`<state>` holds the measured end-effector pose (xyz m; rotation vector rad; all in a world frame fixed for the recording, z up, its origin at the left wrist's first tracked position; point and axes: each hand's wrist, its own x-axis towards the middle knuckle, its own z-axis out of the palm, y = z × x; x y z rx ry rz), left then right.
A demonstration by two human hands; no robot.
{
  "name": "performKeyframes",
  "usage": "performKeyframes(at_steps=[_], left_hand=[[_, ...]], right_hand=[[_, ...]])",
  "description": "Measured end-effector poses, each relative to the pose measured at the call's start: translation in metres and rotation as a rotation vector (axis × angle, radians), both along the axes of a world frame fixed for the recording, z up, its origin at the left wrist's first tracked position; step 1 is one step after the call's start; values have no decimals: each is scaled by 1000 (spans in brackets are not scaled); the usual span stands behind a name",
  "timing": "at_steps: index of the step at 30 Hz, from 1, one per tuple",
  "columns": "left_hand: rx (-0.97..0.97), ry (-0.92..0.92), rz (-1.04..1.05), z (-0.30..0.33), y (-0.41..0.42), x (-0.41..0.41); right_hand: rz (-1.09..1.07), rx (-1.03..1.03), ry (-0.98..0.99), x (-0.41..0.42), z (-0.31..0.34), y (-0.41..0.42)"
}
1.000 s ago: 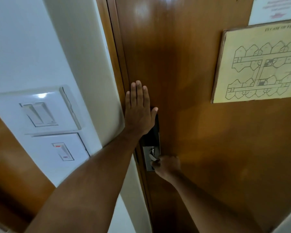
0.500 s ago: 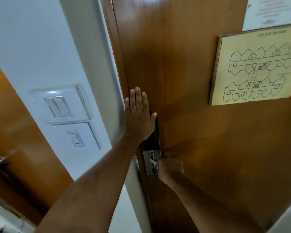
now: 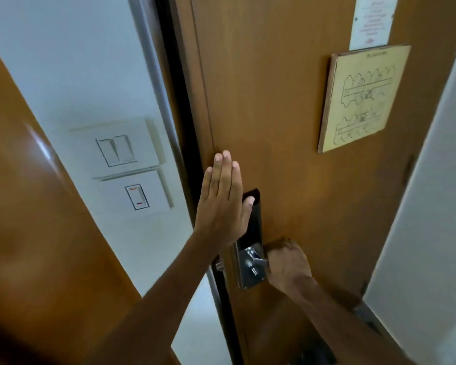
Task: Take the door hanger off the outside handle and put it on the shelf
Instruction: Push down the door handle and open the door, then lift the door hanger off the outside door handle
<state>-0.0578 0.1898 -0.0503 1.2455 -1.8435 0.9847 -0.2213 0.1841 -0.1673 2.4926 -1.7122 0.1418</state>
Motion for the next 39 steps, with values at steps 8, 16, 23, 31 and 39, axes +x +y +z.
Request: performKeyframes(at_steps=[8,16,23,31,39], left_hand=[[-14,-101,-402,-27,46,-3],[56,22,-834,-51,83,-84],[66,81,-1160,-48,122,-167],[253,71,-1255,-61,135,-224],[927,261,-898,-99,118,-269]], right_hand=[[-177,49,7,-65,-13,71],[-363,76,-402,-102,14,176],[-419,-352,-608,-124,65,248],[-314,-628,-619,-180,101,285],[-577,-935,-401,-231,95,268]])
